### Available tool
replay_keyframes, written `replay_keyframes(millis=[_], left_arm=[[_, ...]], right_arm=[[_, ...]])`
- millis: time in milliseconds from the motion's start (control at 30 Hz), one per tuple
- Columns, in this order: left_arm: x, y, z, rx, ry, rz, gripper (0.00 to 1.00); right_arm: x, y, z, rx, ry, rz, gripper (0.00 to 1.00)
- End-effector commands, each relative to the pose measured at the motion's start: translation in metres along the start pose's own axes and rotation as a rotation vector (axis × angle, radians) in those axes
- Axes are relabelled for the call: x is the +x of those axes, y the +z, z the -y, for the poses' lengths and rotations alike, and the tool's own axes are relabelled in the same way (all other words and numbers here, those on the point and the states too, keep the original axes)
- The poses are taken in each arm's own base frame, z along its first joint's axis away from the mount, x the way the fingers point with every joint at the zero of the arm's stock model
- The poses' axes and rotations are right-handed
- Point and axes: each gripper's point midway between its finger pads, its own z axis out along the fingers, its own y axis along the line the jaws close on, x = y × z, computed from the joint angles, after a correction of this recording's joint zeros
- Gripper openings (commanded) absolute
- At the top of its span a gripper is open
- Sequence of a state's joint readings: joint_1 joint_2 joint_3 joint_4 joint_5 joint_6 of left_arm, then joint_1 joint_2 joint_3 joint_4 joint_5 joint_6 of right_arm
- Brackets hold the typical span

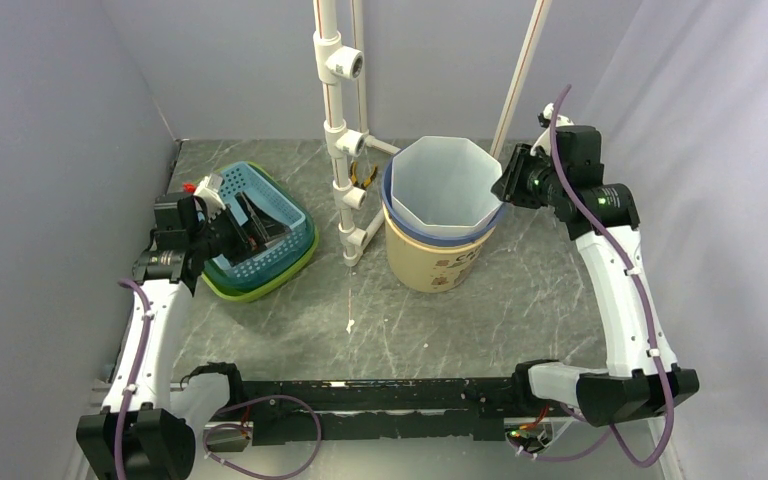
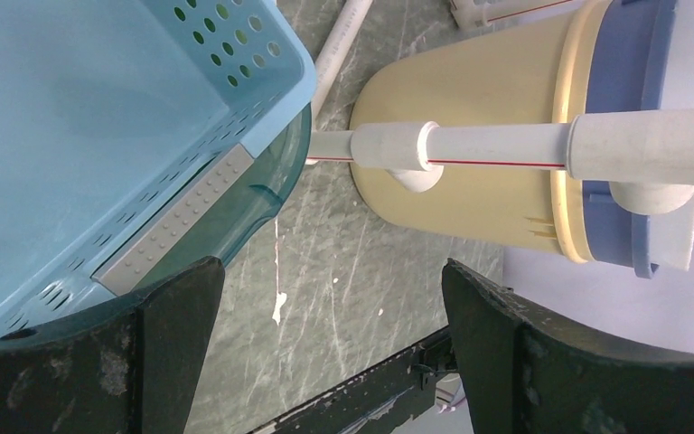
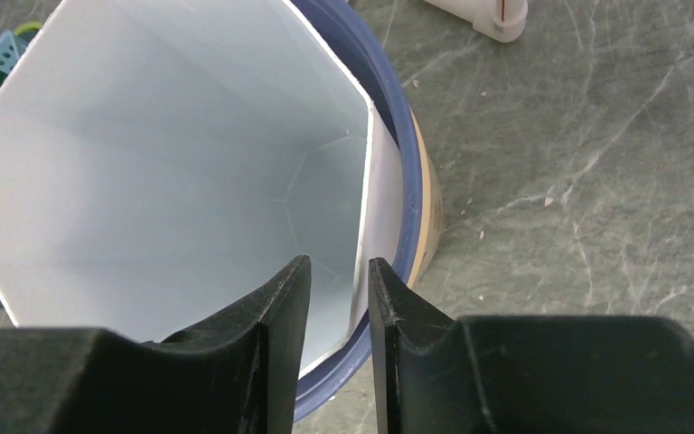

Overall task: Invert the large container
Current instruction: Pick up the container from the container.

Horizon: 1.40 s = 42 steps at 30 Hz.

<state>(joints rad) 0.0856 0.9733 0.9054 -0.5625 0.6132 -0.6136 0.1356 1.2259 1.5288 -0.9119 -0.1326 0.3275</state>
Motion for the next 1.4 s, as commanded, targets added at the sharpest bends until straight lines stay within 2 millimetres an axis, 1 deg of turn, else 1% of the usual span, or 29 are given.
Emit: replay_keyframes(millis=[0,33,100,200,233,300,333,400,533,600,667,700,733,867,967,1067,1167,1233,1367], left_arm=[[-0.017,-0.009,0.024,0.063,0.052,0.051,0.96],[-0.017,-0.011,0.025,0.064,0.05,0.063,0.96],[-0.019,-0.012,0.027,0.071,0.039,0.078,0.96],[-0.023,-0.012,0.025,0.054,-0.011,0.116,0.96],[-0.023,-0.012,0.025,0.069,0.012,0.131,0.96],[-0.027,-0.014,0.026,0.08,0.017,0.186,0.96],[-0.029,-0.016,0.025,0.077,0.001,0.215,0.96],[-0.026,-0.017,0.027,0.095,-0.031,0.218,0.96],[-0.009,-0.014,0.045,0.204,-0.003,0.071,0.96],[-0.009,-0.019,0.054,0.246,0.023,0.083,0.96],[-0.011,-0.03,0.06,0.249,0.083,0.138,0.96],[-0.013,-0.035,0.063,0.249,0.113,0.157,0.96],[-0.013,-0.039,0.066,0.252,0.14,0.161,0.96],[-0.007,-0.047,0.076,0.279,0.203,0.114,0.96],[-0.003,-0.05,0.08,0.275,0.253,0.099,0.96],[0.0,-0.053,0.089,0.286,0.305,0.075,0.96],[0.009,-0.053,0.099,0.29,0.359,0.039,0.96],[0.015,-0.05,0.102,0.264,0.396,0.02,0.96],[0.03,-0.043,0.114,0.257,0.439,-0.012,0.96]], right_arm=[[-0.016,-0.002,-0.014,-0.047,-0.051,0.05,0.34],[-0.015,0.0,-0.013,-0.033,-0.056,0.041,0.34],[-0.013,0.005,-0.013,-0.017,-0.072,0.029,0.3],[-0.012,0.01,-0.012,0.024,-0.09,0.03,0.29],[-0.011,0.011,-0.012,0.038,-0.097,0.029,0.29],[-0.011,0.013,-0.013,0.062,-0.116,0.03,0.28],[-0.011,0.015,-0.012,0.078,-0.123,0.028,0.26],[-0.01,0.016,-0.013,0.103,-0.138,0.025,0.25],[-0.01,0.017,-0.014,0.143,-0.155,0.036,0.23],[-0.01,0.018,-0.017,0.145,-0.159,0.044,0.18],[-0.009,0.019,-0.018,0.149,-0.159,0.043,0.14],[-0.008,0.019,-0.019,0.152,-0.158,0.04,0.07],[-0.009,0.017,-0.019,0.161,-0.153,0.042,0.0],[-0.017,0.007,-0.019,0.174,-0.127,0.093,0.0],[-0.027,-0.007,-0.018,0.184,-0.096,0.15,0.0],[-0.038,-0.019,-0.024,0.154,-0.063,0.204,0.0],[-0.046,-0.03,-0.029,0.131,-0.03,0.239,0.0],[-0.049,-0.038,-0.032,0.113,-0.011,0.256,0.0],[-0.048,-0.052,-0.035,0.079,0.031,0.287,0.0]])
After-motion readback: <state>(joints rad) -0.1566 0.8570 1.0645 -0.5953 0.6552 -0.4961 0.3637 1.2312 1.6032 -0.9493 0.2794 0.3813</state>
